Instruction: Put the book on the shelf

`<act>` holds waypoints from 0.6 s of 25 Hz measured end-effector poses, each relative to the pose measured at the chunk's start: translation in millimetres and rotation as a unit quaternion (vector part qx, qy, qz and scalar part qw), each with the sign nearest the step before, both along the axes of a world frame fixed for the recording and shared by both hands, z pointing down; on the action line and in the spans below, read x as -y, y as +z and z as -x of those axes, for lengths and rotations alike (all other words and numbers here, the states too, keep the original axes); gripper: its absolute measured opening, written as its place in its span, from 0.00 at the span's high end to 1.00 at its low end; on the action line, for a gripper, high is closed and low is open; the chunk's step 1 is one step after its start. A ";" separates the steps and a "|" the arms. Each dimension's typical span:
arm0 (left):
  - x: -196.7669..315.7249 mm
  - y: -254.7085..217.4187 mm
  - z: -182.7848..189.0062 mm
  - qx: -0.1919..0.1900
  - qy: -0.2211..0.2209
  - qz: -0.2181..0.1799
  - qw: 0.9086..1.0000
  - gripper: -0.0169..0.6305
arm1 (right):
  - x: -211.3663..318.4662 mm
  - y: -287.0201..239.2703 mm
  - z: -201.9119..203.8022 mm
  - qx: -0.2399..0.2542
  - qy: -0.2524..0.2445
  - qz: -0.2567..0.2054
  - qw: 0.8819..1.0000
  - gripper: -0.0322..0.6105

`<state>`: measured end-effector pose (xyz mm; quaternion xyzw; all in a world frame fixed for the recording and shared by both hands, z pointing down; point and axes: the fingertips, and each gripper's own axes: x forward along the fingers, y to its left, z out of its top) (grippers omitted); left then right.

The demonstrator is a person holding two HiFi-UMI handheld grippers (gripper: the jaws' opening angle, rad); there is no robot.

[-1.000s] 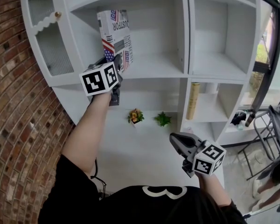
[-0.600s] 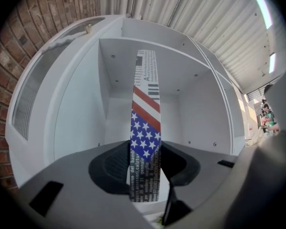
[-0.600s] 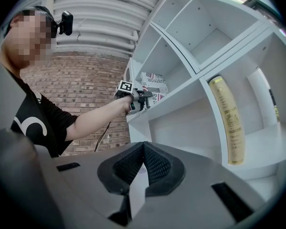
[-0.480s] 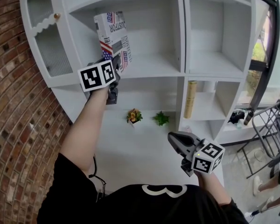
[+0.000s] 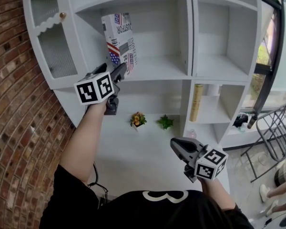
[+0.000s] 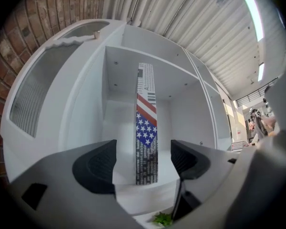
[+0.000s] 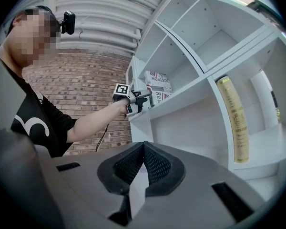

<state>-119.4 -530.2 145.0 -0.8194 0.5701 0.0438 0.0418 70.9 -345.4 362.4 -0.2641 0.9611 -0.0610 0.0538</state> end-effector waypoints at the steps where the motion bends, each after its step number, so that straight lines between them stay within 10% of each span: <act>1: -6.8 4.2 1.5 0.000 0.006 -0.002 1.000 0.44 | -2.3 -1.6 3.7 0.000 -0.002 0.002 1.000 0.93; 15: -140.9 95.3 -9.4 -0.040 0.183 0.048 0.981 0.69 | -33.2 -34.1 49.0 0.032 0.008 -0.004 0.999 0.93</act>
